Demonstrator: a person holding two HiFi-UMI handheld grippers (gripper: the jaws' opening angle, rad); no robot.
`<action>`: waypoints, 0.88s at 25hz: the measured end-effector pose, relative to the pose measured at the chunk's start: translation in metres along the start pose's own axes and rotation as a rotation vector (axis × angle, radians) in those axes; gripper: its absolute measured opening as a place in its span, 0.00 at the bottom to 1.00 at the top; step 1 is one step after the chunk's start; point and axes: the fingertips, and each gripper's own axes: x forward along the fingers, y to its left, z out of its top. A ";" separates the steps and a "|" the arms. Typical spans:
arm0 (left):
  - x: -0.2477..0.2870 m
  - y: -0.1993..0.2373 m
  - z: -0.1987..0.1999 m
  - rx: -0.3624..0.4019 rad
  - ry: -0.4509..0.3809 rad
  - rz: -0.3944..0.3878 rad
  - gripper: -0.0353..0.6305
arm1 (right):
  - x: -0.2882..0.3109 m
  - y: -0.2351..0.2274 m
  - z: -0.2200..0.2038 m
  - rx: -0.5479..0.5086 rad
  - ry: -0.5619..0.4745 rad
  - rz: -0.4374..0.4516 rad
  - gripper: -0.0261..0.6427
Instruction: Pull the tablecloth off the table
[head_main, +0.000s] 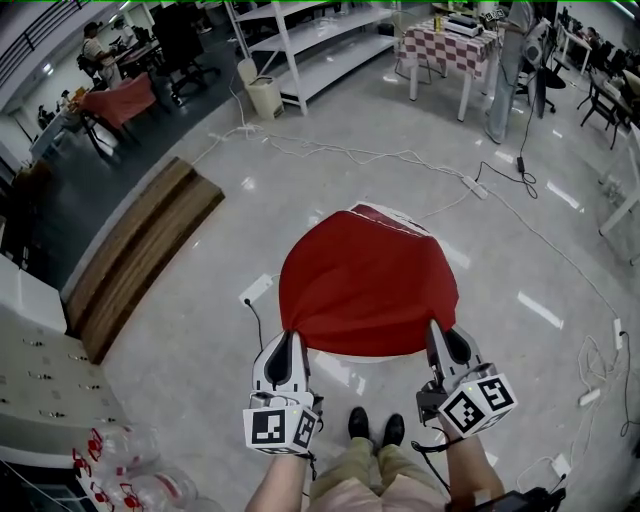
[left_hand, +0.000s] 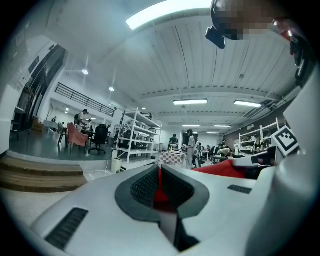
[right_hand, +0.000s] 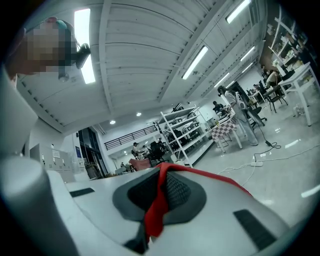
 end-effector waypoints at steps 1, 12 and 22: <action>-0.001 -0.001 0.002 0.001 -0.002 0.000 0.11 | -0.001 0.001 0.002 -0.001 -0.002 0.001 0.08; -0.019 -0.010 0.025 0.027 -0.041 0.004 0.11 | -0.018 0.017 0.020 -0.013 -0.034 0.030 0.08; -0.030 -0.021 0.040 0.041 -0.066 0.013 0.11 | -0.029 0.024 0.037 -0.022 -0.062 0.059 0.08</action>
